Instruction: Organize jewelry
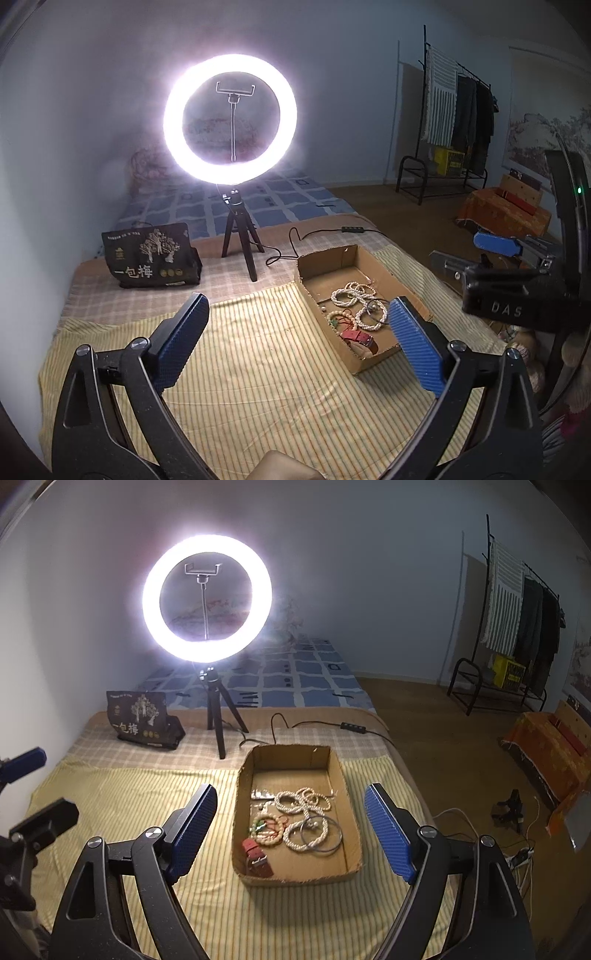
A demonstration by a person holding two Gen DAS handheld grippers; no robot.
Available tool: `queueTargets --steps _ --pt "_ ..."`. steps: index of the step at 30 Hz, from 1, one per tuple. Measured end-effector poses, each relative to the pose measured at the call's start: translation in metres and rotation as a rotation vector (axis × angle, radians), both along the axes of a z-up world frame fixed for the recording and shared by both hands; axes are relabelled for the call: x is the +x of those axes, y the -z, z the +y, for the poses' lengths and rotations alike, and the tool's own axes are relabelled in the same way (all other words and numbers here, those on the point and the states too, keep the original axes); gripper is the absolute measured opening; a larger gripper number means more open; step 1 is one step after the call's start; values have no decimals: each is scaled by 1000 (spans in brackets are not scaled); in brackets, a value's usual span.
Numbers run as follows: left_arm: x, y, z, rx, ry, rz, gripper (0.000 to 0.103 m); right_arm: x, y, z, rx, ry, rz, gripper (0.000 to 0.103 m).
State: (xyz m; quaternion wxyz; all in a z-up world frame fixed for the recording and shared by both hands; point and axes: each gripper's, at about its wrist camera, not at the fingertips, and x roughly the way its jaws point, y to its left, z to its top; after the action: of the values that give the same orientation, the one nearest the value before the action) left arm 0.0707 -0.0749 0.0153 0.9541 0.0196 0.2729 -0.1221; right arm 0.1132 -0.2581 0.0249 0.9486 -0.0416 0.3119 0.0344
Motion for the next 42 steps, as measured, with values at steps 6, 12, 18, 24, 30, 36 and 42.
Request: queueTargets --steps 6,12,18,24,30,36,42 --pt "-7 5 -2 18 -5 -6 100 -7 9 6 -37 -19 -8 82" --pt "-10 11 -3 26 -14 -1 100 -13 14 0 -7 7 -30 82" --pt "-11 16 -3 40 -14 10 100 -11 25 1 -24 13 -6 82" --pt "-10 16 -3 39 -15 11 100 -11 27 -2 -12 26 -3 82" --pt "-10 17 -2 38 -15 12 100 -9 27 -4 -6 32 0 82" --pt "-9 16 -3 36 -18 7 100 -9 27 -4 -4 32 0 82" --pt "-9 17 -4 37 -13 8 100 -8 28 -3 0 34 3 82"
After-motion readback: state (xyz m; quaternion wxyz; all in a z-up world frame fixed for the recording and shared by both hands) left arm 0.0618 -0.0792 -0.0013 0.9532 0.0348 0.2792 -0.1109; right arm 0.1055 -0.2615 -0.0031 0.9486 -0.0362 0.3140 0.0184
